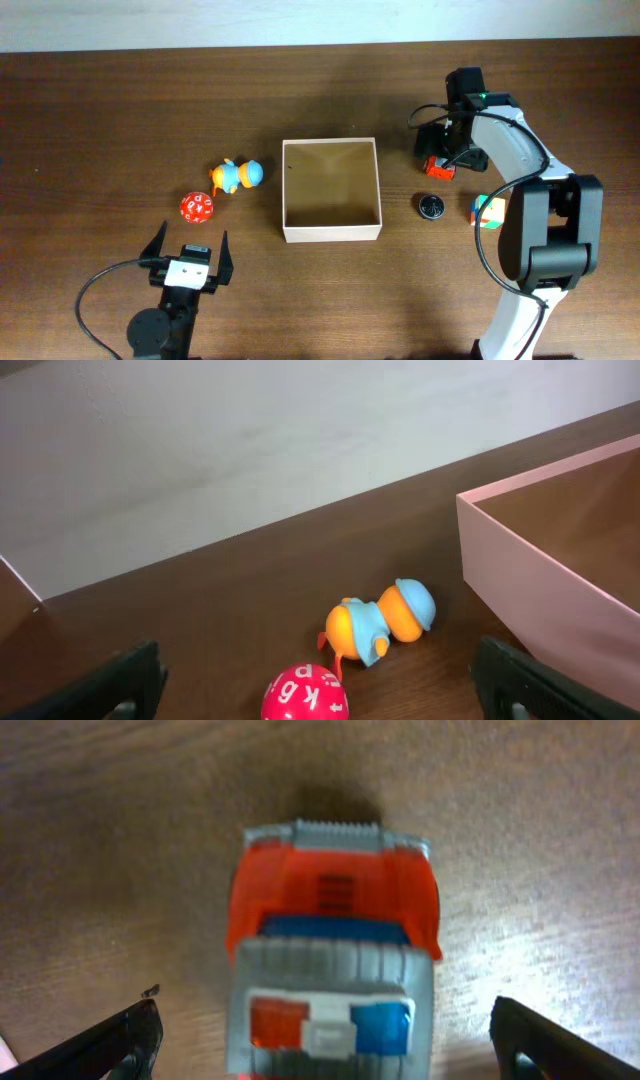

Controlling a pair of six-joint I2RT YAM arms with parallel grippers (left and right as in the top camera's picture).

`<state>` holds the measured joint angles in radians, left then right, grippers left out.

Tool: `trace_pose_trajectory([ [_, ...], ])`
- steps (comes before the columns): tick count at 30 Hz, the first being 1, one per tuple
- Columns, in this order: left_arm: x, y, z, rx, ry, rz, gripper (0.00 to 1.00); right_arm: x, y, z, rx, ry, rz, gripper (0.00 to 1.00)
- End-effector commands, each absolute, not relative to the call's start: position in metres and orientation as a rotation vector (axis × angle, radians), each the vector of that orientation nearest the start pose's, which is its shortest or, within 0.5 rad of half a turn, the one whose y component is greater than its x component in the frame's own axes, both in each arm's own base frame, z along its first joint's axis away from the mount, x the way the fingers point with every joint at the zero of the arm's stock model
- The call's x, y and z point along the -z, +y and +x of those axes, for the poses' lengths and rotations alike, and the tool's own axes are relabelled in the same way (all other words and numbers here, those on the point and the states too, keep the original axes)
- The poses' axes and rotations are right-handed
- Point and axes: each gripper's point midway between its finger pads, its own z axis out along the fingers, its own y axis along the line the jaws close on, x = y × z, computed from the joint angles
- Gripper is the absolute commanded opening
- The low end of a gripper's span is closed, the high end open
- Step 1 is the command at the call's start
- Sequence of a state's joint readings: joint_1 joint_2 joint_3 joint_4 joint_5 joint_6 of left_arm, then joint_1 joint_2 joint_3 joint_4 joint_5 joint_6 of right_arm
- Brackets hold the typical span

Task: Pack container
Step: 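Lower the right gripper and grasp the red fire truck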

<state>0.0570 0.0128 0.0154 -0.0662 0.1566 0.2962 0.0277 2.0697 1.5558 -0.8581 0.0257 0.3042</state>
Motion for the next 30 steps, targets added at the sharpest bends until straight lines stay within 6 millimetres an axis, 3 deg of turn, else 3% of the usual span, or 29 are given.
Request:
trace_pose_trajectory([
  [1, -0.160, -0.013, 0.245, -0.151, 1.603, 0.324, 0.99, -0.030, 0.007, 0.440, -0.007, 2.918, 0.345, 0.99],
  [16, -0.160, -0.013, 0.245, -0.151, 1.603, 0.324, 0.99, -0.027, 0.006, 0.449, 0.000, 2.885, 0.316, 0.99],
  [24, -0.160, -0.013, 0.245, -0.152, 1.603, 0.324, 0.99, -0.003, 0.006, 0.445, 0.010, 2.937, 0.320, 0.99],
  [30, -0.160, -0.013, 0.245, -0.151, 1.603, 0.324, 0.99, 0.000, 0.006, 0.445, 0.012, 2.941, 0.321, 0.97],
])
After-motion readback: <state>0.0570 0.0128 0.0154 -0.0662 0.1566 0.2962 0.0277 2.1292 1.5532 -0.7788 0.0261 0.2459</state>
